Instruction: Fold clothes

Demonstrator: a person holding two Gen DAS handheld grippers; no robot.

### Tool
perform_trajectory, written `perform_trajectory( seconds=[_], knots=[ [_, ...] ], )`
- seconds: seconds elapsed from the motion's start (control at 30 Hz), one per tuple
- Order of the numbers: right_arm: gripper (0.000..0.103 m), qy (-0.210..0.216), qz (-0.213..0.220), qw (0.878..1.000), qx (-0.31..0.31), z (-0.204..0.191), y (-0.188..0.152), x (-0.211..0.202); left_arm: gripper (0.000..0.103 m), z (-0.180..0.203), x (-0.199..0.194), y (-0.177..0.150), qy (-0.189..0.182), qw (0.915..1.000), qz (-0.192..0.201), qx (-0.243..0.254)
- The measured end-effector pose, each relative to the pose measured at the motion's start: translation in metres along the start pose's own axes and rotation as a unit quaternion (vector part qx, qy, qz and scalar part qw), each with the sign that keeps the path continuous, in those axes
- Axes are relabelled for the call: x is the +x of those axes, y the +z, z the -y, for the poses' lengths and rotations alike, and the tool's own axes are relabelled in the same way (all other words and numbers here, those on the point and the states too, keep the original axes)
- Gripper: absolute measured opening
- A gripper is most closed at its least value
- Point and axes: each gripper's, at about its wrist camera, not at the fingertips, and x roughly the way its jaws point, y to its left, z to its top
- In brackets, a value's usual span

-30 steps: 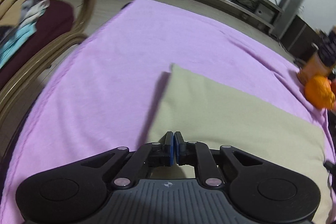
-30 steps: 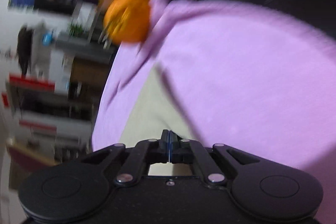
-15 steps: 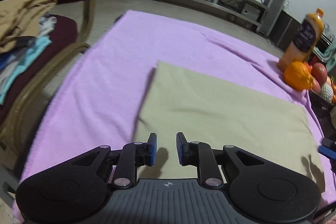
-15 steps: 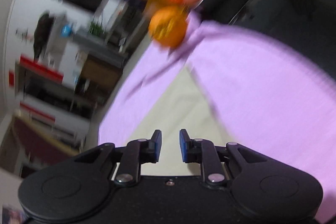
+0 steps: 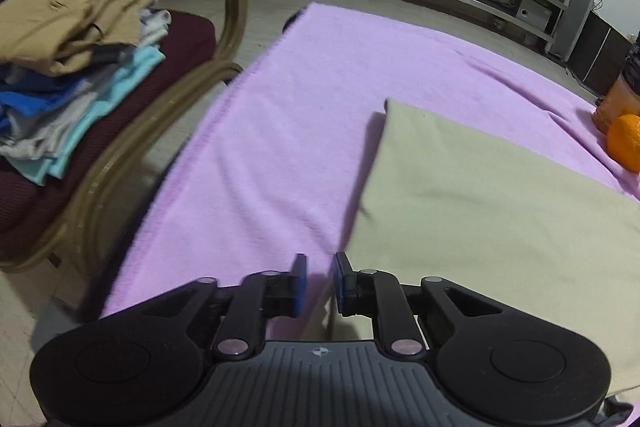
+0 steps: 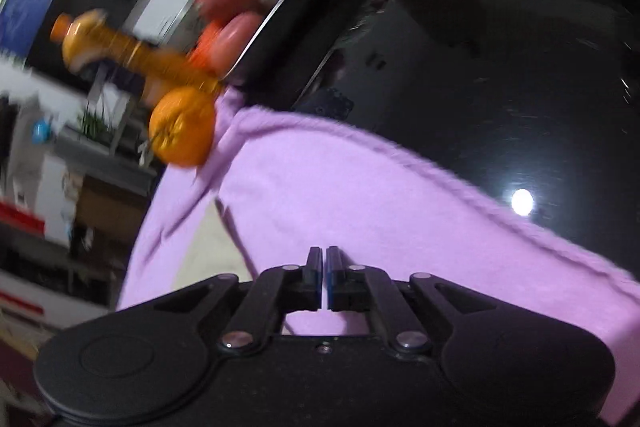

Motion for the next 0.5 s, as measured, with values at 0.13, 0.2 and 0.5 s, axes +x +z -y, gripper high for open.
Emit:
perform_trajectory(
  seconds=[0.13, 0.2, 0.5],
  knots=[
    [0.014, 0.037, -0.036, 0.997, -0.051, -0.021, -0.015, -0.014, 0.014, 0.004, -0.021, -0.012, -0.037, 0.9991, 0.013, 0.012],
    [0.015, 0.059, -0.06, 0.993, -0.086, -0.035, -0.029, -0.014, 0.015, 0.015, -0.021, -0.018, -0.063, 0.9977, 0.007, 0.026],
    [0.0, -0.017, -0.102, 0.987, -0.121, -0.03, -0.054, -0.009, 0.024, 0.031, -0.011, -0.036, 0.008, 0.9946, -0.028, 0.1]
  ],
)
